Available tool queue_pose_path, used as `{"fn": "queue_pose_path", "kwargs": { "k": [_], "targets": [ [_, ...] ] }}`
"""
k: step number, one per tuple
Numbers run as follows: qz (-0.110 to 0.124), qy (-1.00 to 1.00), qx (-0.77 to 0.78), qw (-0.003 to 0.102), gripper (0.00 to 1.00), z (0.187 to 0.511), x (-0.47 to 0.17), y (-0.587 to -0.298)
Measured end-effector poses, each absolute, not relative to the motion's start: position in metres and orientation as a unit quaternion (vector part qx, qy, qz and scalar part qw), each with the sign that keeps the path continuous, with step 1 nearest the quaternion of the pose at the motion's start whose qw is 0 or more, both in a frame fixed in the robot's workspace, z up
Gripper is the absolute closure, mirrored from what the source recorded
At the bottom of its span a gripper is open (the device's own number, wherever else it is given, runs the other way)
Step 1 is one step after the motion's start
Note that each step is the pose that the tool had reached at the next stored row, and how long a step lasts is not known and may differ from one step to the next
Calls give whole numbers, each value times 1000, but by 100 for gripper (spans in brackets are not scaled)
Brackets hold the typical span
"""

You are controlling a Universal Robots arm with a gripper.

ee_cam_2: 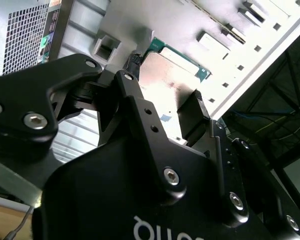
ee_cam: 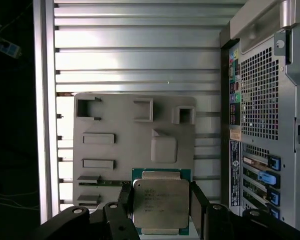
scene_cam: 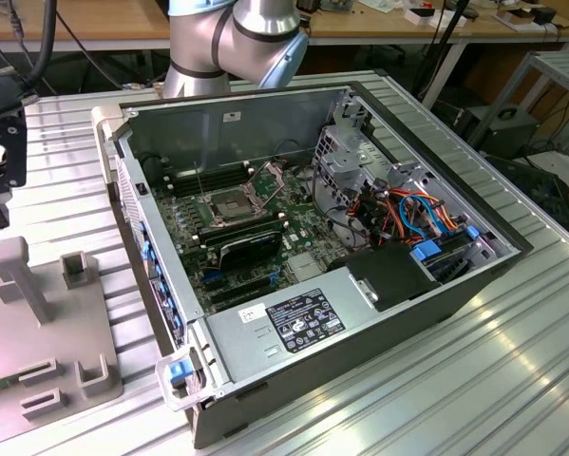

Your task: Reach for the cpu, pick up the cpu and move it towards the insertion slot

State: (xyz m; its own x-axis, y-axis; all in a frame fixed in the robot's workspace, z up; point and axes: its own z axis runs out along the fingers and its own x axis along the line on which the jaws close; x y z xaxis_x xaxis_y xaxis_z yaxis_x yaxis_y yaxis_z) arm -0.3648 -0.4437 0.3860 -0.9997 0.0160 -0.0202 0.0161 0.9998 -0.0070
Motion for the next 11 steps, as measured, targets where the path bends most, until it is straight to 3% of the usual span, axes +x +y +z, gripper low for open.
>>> {"fn": "queue_pose_path", "kwargs": {
  "k": [11],
  "targets": [
    [-4,1000,8,10,45,386,-349,-444]
  ]
}}
